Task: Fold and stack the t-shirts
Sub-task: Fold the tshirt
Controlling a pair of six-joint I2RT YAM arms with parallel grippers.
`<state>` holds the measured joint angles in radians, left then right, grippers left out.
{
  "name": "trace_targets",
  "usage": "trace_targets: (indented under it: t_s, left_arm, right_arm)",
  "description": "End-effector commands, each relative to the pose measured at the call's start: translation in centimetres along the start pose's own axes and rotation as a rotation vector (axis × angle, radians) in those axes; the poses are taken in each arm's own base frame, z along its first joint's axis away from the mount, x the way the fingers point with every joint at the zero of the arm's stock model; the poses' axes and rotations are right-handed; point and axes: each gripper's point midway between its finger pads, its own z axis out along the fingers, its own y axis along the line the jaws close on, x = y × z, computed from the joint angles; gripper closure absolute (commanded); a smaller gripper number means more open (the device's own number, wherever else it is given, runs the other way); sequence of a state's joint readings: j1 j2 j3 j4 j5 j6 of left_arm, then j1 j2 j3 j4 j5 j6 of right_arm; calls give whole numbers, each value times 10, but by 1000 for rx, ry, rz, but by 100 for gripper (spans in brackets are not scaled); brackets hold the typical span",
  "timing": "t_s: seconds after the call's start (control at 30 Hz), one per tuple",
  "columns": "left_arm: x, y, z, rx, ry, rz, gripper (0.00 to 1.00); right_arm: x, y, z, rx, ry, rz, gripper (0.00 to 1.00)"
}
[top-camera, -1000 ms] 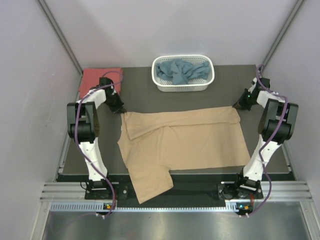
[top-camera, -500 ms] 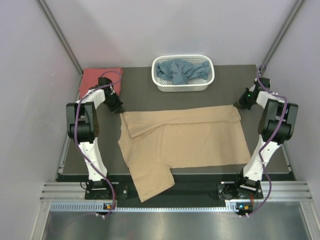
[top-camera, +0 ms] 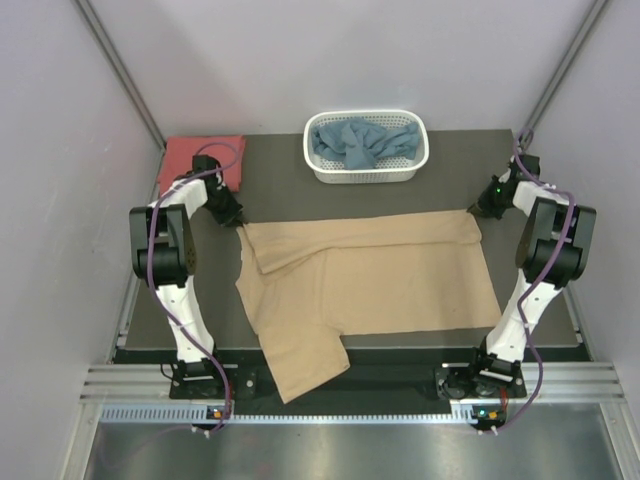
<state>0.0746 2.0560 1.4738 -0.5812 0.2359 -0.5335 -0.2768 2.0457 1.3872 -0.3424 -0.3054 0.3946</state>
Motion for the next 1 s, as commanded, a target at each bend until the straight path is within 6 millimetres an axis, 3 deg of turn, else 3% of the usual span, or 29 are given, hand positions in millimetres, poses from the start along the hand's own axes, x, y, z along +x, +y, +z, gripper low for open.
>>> trace_targets:
  t_s: [0.0,0.03,0.07,0.1,0.2,0.37,0.4,0.43,0.5,0.57,0.6,0.63,0.67,0.7,0.8,0.83,0.87,0.97]
  left_arm:
    - [-36,7,-17,-52,-111,-2,75]
    - [-38,4,-23,-49,-120,1,60]
    - [-38,3,-27,-50,-124,3,55]
    - [-40,3,-31,-60,-138,5,52]
    - [-41,-1,-53,-63,-158,15,48]
    - [-30,3,-89,-87,-191,54,44]
    - [-29,-1,-105,-81,-219,68,43]
    - [-22,5,-109,-99,-216,76,43]
    - [-6,-1,-131,-92,-230,124,45]
    - [21,-1,-133,-100,-207,189,51]
    - [43,-20,-144,-74,-215,268,61]
    - [63,-15,-139,-109,-192,308,62]
    - [74,-13,-141,-149,-205,346,63]
    - [101,-27,-140,-136,-182,417,65]
    - [151,-34,-149,-107,-167,488,69]
    - [165,-27,-144,-113,-141,501,69]
    - [182,-33,-142,-93,-124,554,69]
    - [207,-30,-131,-103,-73,636,70]
  right_arm:
    - [-8,-21,9,94,-3,-22,99]
    - [-14,-17,7,94,-11,-30,96]
    - [-10,-16,4,97,10,-30,92]
    - [-12,-14,2,97,13,-37,78]
    - [-20,-10,-12,135,26,-39,61]
    - [-56,5,-58,193,-74,-86,52]
    - [-58,6,-65,205,-81,-89,51]
    - [-59,4,-74,234,-83,-94,50]
    - [-60,16,-93,243,-111,-147,49]
    - [-46,31,-98,244,-101,-206,49]
    - [-45,41,-111,235,-129,-234,49]
    - [-28,45,-108,227,-103,-249,49]
    - [-21,70,-116,177,-133,-296,49]
    - [-12,78,-117,159,-129,-317,49]
    - [32,111,-120,69,-78,-386,49]
    - [47,114,-118,51,-51,-399,49]
    - [56,126,-123,21,-58,-428,49]
    - [80,131,-123,-13,-36,-446,48]
